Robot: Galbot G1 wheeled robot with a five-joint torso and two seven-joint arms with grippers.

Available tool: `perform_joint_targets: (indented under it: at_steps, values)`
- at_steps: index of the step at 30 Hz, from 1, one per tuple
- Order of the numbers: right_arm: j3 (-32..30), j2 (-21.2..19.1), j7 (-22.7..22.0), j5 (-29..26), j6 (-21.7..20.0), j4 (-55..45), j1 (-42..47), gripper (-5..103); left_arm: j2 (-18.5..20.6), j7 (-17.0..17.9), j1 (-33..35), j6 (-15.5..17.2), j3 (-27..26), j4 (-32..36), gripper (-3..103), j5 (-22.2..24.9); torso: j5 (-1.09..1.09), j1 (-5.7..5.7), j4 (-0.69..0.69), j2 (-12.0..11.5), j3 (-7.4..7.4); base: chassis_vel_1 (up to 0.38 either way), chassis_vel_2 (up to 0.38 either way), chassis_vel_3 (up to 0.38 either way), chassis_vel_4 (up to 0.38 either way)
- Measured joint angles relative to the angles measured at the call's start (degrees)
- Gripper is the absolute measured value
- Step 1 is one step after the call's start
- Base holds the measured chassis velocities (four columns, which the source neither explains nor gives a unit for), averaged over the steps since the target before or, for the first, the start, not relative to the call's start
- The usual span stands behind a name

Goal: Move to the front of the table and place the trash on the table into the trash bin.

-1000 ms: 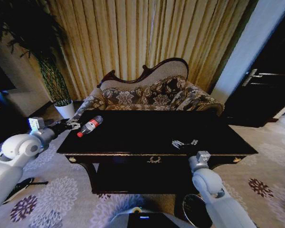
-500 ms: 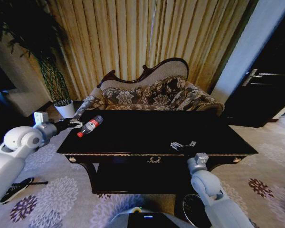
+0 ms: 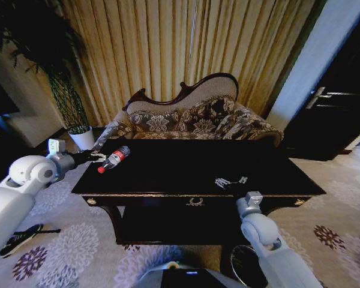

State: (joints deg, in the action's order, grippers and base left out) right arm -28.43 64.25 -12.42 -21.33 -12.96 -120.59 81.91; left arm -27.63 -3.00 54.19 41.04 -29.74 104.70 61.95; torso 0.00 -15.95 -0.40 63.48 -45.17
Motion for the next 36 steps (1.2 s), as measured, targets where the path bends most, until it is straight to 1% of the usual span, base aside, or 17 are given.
perform_joint_targets:
  at_steps: [1, 2, 3, 9, 12, 15, 18, 24, 25, 27, 34, 36]
  values:
    - [0.10, 0.09, -0.01, 0.00, 0.13, 0.18, -0.12, 100, -0.03, -0.66, -0.83, -0.01, 0.68, -0.76, 100, -0.21, 0.00, 0.00, -0.01, 0.00, 0.00, 0.000, 0.000, 0.000, 0.000]
    - [0.13, 0.25, -0.01, 0.02, 0.23, 0.25, -0.13, 100, -0.16, -2.38, -1.54, -0.05, 1.17, -1.58, 100, -1.10, 0.00, 0.00, -0.02, 0.00, 0.00, 0.000, 0.000, 0.000, 0.000]
    - [0.13, 0.28, -0.02, 0.03, 0.34, 0.30, -0.10, 100, -0.21, -3.22, -1.70, -0.07, 1.34, -1.93, 100, -1.78, 0.00, 0.00, -0.02, 0.00, 0.00, 0.000, 0.000, 0.000, 0.000]
    - [0.00, 0.12, -0.06, -0.31, 0.70, 0.33, -0.28, 100, -0.41, -3.86, -1.61, -0.13, 1.41, -2.28, 100, -2.63, 0.00, 0.00, -0.02, 0.00, 0.00, 0.000, 0.000, 0.000, 0.000]
    - [-0.03, -0.08, -0.16, -1.53, 0.73, -0.35, -0.88, 100, -0.51, -4.05, -1.39, -0.16, 1.40, -2.36, 100, -2.95, 0.00, 0.00, -0.01, 0.00, 0.00, 0.000, 0.000, 0.000, 0.000]
    - [0.11, -0.89, -1.21, -4.43, -1.12, -2.03, -2.31, 100, -0.51, -4.62, -1.58, -0.20, 1.57, -2.85, 100, -3.43, 0.00, 0.00, -0.01, 0.00, 0.00, 0.000, 0.000, 0.000, 0.000]
    - [0.01, -1.40, -1.58, -5.81, -2.05, -2.56, -2.91, 100, -0.50, -5.11, -1.83, -0.21, 1.88, -3.38, 100, -3.85, 0.00, 0.00, 0.00, 0.00, 0.00, 0.000, 0.000, 0.000, 0.000]
    - [-2.17, -2.87, -1.87, -10.53, -5.19, -4.28, -4.07, 100, -0.43, -8.08, -3.73, -0.38, 4.33, -6.01, 100, -5.90, 0.00, 0.00, -0.01, 0.00, 0.01, 0.000, 0.000, 0.000, 0.000]
    - [-2.17, -2.87, -1.87, -10.53, -5.19, -4.28, -4.07, 100, -0.43, -8.08, -3.73, -0.38, 4.33, -6.01, 100, -5.90, 0.00, 0.00, -0.01, 0.00, 0.01, 0.000, 0.000, 0.000, 0.000]
    - [-2.95, -3.16, -1.93, -11.39, -5.78, -4.75, -4.27, 100, -0.83, -8.94, -5.14, -0.55, 5.97, -7.02, 100, -6.71, 0.01, 0.00, -0.01, 0.01, 0.01, 0.000, 0.000, 0.000, 0.000]
    - [-3.99, -3.83, -1.94, -12.49, -5.91, -5.22, -4.64, 100, -2.03, -9.29, -8.24, -0.58, 9.43, -8.24, 100, -7.67, 0.01, 0.00, -0.01, 0.01, 0.01, 0.000, 0.000, 0.000, 0.000]
    - [-4.02, -3.82, -1.93, -12.50, -5.92, -5.11, -4.63, 100, -2.23, -9.29, -8.48, -0.58, 9.71, -8.29, 100, -7.87, 0.01, 0.00, -0.02, 0.01, 0.01, 0.000, 0.000, 0.000, 0.000]
